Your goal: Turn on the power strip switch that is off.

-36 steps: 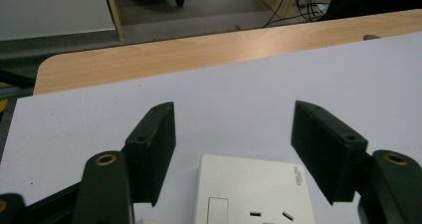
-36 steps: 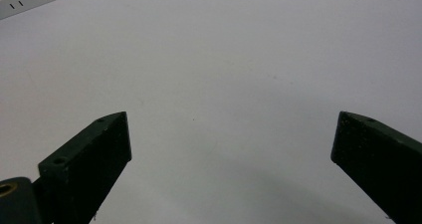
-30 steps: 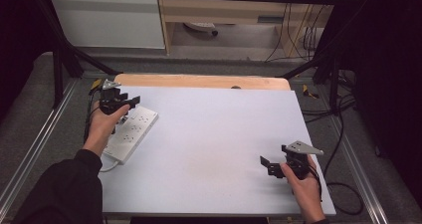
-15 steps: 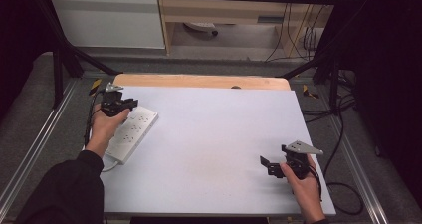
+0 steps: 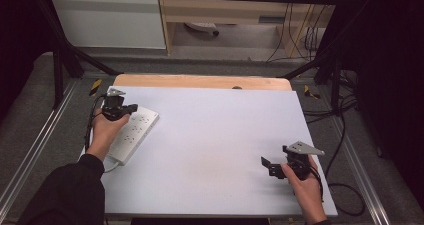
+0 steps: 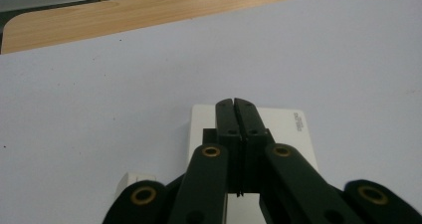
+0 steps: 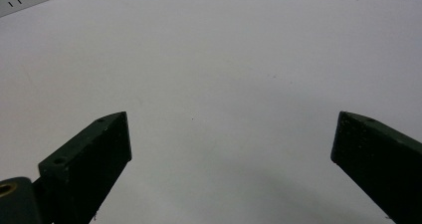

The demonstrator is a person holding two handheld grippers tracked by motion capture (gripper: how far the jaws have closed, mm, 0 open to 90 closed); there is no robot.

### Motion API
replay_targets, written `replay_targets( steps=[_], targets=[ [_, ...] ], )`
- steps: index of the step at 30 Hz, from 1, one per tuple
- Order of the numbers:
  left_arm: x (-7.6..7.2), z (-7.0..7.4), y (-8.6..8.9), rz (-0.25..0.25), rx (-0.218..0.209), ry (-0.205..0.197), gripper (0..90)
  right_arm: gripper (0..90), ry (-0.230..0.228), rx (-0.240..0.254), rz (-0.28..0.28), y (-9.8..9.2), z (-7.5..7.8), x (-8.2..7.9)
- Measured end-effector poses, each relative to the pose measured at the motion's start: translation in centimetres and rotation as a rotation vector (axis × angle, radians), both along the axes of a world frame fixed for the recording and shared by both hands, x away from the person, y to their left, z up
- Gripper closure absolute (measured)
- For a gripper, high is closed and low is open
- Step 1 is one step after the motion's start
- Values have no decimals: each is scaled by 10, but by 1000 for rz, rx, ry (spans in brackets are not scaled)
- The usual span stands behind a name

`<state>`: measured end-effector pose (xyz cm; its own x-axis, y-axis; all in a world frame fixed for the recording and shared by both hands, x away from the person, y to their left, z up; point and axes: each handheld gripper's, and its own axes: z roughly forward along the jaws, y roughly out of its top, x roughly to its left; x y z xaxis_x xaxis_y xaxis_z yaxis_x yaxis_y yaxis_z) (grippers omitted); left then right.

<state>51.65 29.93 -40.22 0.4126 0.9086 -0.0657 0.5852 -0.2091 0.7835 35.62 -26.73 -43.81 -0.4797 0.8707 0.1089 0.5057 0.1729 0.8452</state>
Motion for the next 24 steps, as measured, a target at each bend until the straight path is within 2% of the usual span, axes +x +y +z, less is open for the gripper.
replay_targets(
  steps=[7,11,24],
  targets=[
    [-1,-3,3,8,9,9,900,28,0,-1,0,0,0,0],
    [-2,-5,4,6,28,14,900,28,0,0,-1,0,0,0],
    [-4,-9,7,16,23,17,900,28,0,-2,-3,0,0,1]
  ],
)
